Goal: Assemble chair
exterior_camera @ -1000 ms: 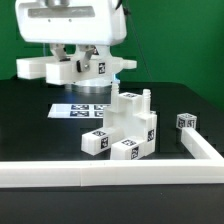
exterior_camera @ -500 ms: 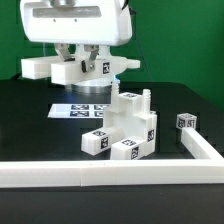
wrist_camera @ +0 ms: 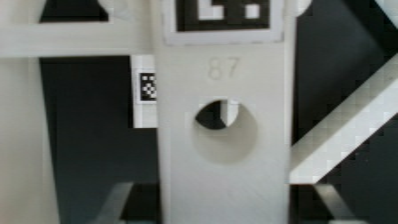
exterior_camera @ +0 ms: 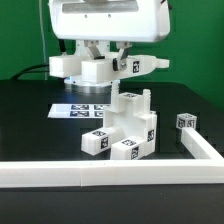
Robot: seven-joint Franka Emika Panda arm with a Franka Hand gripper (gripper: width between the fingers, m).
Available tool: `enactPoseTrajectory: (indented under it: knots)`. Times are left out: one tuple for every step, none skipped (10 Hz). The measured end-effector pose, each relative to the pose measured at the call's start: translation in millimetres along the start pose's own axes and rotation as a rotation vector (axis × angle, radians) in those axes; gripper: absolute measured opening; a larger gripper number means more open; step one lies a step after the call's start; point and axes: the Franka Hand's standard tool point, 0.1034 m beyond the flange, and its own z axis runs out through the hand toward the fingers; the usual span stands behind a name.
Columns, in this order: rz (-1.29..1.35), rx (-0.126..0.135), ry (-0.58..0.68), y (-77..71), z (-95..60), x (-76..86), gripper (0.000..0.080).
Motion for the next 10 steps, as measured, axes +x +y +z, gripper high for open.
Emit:
enactPoseTrajectory:
  knots:
    - [0.013,-0.001,-0.001,-0.4,0.7,-0.5,0.0291]
    - [0.014,-0.002,0.000,-1.4,1.3,-1.6,0.0291]
    - [0.016,-0.002,0.001,-8.5,2.4,-8.9,0.0291]
    - [0.028,-0.004,-0.001,-15.3,4.2,-15.3,0.0291]
    - [0.056,-0.007,0.000,-22.1,6.3,-18.5,0.0291]
    - [0.042,-0.008,0.001,-28.1,8.6,-20.4,0.0291]
    - [0.040,-0.010,-0.001,-26.6,9.5,-19.9,0.0291]
    - [0.041,-0.011,-0.001,-25.8,10.2,-19.6,0.0291]
    - [0.041,-0.013,-0.002,-25.7,11.0,-19.9,0.0291]
    - [0.040,-0.014,-0.003,-25.8,12.0,-20.3,0.0291]
